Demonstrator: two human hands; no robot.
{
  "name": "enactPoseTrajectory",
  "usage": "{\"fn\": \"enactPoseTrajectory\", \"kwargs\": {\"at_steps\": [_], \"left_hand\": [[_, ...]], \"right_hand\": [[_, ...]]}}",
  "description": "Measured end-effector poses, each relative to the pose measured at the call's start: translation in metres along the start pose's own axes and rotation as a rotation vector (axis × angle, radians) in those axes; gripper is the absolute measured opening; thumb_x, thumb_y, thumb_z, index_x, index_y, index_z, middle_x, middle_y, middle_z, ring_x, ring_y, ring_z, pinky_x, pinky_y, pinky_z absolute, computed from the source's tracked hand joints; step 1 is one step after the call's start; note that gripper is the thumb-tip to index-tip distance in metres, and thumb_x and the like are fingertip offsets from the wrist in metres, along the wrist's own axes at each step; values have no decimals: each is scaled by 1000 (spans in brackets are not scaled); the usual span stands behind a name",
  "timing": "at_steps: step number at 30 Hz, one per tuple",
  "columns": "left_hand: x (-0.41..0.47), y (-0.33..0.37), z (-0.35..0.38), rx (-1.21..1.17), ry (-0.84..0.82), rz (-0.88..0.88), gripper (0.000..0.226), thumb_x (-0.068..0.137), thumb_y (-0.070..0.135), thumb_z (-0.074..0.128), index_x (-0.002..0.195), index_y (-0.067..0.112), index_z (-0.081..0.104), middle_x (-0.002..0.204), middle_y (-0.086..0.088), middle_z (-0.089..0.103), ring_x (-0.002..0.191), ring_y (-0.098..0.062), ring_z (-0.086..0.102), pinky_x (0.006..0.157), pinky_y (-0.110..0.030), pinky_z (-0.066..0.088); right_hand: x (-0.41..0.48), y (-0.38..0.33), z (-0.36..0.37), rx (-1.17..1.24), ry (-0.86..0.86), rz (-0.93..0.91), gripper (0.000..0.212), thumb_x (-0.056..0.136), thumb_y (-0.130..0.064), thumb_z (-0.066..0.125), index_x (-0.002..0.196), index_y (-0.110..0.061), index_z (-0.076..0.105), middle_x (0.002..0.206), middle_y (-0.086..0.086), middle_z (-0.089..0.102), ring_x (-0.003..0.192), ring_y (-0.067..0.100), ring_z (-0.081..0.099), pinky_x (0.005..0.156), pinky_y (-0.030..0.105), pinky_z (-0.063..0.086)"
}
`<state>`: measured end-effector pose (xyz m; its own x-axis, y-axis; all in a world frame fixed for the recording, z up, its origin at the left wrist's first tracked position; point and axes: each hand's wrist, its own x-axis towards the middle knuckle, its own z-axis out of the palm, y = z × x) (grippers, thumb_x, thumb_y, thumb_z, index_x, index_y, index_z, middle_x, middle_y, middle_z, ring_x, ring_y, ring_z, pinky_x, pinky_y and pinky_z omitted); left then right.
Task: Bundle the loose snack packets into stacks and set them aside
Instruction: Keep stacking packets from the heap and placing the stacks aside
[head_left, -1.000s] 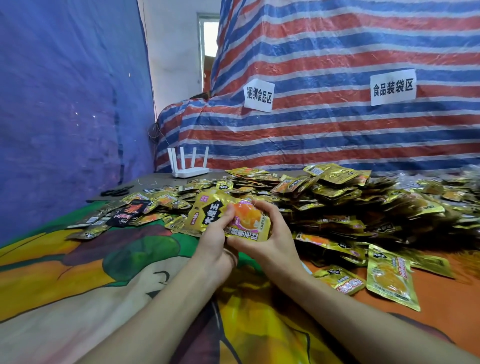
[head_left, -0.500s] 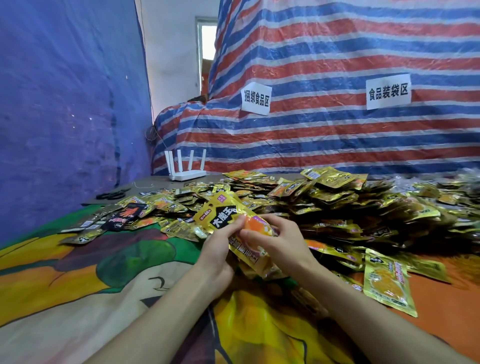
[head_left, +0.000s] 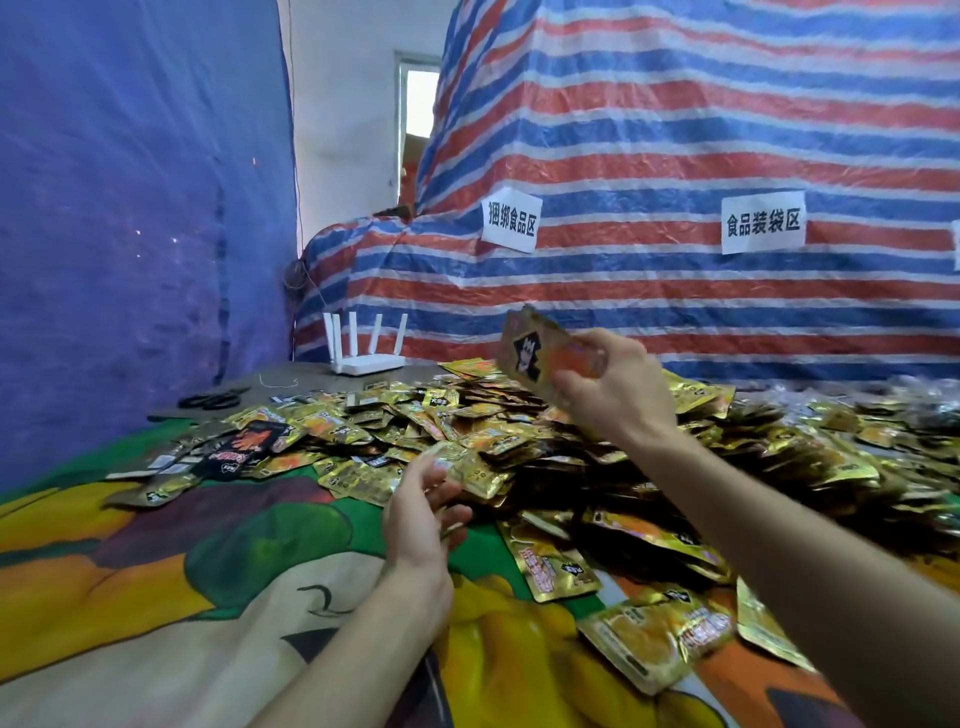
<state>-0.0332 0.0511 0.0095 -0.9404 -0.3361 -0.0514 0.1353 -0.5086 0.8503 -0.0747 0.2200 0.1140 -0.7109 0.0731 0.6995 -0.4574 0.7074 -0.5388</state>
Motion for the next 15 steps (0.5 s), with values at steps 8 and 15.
{"fn": "enactPoseTrajectory", "kwargs": {"at_steps": [8, 15], "left_hand": [[2, 2, 2, -42, 57, 8, 19, 96, 27, 55, 85, 15, 63, 66, 2, 58, 49, -11, 49, 54, -28, 37], [-4, 2, 5, 33, 8, 38, 17, 96, 16, 55, 81, 11, 60, 62, 3, 57, 44, -10, 47, 49, -25, 34]], "right_hand": [[51, 28, 25, -849, -182, -14, 41, 90, -32, 58, 128, -19, 63, 126, 17, 53, 120, 36, 48, 98, 45, 39], [31, 26, 50, -946, -384, 41, 52, 82, -47, 47, 121, -17, 66, 135, 18, 50, 126, 36, 42, 103, 48, 33]]}}
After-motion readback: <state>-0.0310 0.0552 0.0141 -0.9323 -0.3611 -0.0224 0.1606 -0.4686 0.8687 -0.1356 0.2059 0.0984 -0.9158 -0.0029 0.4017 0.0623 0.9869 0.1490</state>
